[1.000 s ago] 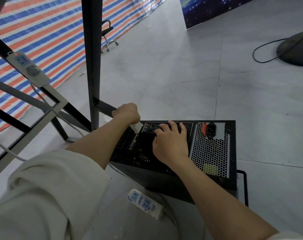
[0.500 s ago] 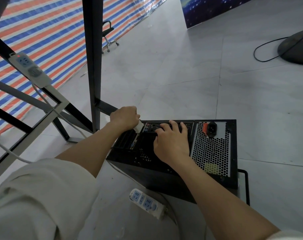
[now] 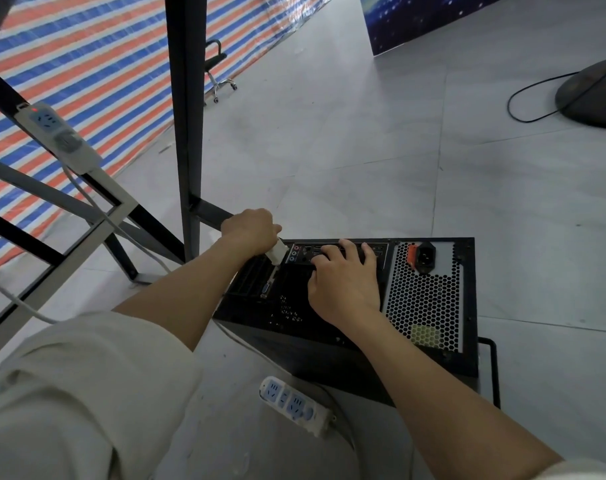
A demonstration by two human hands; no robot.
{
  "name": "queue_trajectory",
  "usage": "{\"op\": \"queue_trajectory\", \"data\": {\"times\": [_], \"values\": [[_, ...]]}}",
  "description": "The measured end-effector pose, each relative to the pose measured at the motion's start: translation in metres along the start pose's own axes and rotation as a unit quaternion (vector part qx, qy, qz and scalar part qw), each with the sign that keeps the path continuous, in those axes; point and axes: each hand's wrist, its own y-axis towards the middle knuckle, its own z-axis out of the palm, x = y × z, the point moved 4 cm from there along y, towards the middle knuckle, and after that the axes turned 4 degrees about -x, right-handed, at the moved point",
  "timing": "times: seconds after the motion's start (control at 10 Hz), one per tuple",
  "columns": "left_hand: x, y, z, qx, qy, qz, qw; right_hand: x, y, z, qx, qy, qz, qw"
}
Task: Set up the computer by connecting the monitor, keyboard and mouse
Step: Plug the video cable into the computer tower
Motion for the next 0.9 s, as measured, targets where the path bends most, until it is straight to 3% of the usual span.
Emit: {"op": "queue_trajectory", "data": {"times": [0.2, 0.4, 0.6, 0.7, 0.9], "values": [[-0.0085, 0.0048, -0.0080, 0.056, -0.080, -0.031, 0.995, -0.0006, 0.0008, 0.0004, 0.005, 0.002, 0.001, 1.000], [0.0012, 0.0012, -0.0042, 0.010, -0.040, -0.047, 0.998, -0.0001, 0.0014, 0.0013, 0.004, -0.001, 0.001, 1.000], [0.0007, 0.0044, -0.0046, 0.033, -0.090, -0.056, 0.994, -0.0008, 0.0013, 0.0017, 0.004, -0.002, 0.001, 1.000], [0.0013, 0.0004, -0.0079, -0.004, -0.052, -0.057, 0.997, -0.0004, 0.0015, 0.0017, 0.005, -0.001, 0.003, 1.000], [-0.0066, 0.0034, -0.0090, 0.013, -0.057, -0.048, 0.997, -0.0007, 0.0008, 0.0013, 0.002, 0.002, 0.001, 1.000]]}}
